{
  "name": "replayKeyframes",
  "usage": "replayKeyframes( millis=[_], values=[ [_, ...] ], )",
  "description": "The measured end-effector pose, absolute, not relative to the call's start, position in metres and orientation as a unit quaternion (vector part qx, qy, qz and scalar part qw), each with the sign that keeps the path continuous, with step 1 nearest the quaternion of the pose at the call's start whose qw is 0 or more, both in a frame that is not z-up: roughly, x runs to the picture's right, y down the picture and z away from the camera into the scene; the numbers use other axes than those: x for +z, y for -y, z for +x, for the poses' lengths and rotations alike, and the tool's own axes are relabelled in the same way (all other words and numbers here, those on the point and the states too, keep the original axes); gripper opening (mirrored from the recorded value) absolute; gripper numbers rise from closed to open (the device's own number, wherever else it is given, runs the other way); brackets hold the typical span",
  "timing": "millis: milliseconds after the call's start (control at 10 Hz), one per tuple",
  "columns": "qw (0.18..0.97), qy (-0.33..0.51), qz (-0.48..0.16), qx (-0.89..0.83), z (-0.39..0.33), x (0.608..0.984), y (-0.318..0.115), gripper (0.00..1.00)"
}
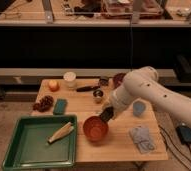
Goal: Wipe red bowl with eraser
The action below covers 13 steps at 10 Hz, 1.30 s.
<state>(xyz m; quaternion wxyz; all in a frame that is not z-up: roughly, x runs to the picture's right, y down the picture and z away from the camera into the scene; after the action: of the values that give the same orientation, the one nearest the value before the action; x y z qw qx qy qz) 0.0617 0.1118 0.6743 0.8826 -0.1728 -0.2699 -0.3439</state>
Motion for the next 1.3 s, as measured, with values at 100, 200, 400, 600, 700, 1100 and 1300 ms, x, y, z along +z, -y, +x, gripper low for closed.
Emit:
replayKeyframes(
  millis=[100, 200, 400, 600, 700, 1100, 1300],
  values=[
    [0.868, 0.278, -0.180, -0.370, 0.044, 0.661, -0.137, 0.00],
    [0.850, 0.289, -0.189, -0.397, 0.023, 0.655, -0.155, 0.00],
    [0.823, 0.302, -0.210, -0.432, -0.003, 0.655, -0.177, 0.00],
    [0.820, 0.303, -0.215, -0.436, -0.004, 0.655, -0.182, 0.00],
    [0.819, 0.303, -0.215, -0.436, -0.004, 0.655, -0.182, 0.00],
    [0.832, 0.317, -0.207, -0.406, 0.008, 0.686, -0.181, 0.00],
    [0.836, 0.314, -0.206, -0.400, 0.014, 0.698, -0.175, 0.00]
  ],
)
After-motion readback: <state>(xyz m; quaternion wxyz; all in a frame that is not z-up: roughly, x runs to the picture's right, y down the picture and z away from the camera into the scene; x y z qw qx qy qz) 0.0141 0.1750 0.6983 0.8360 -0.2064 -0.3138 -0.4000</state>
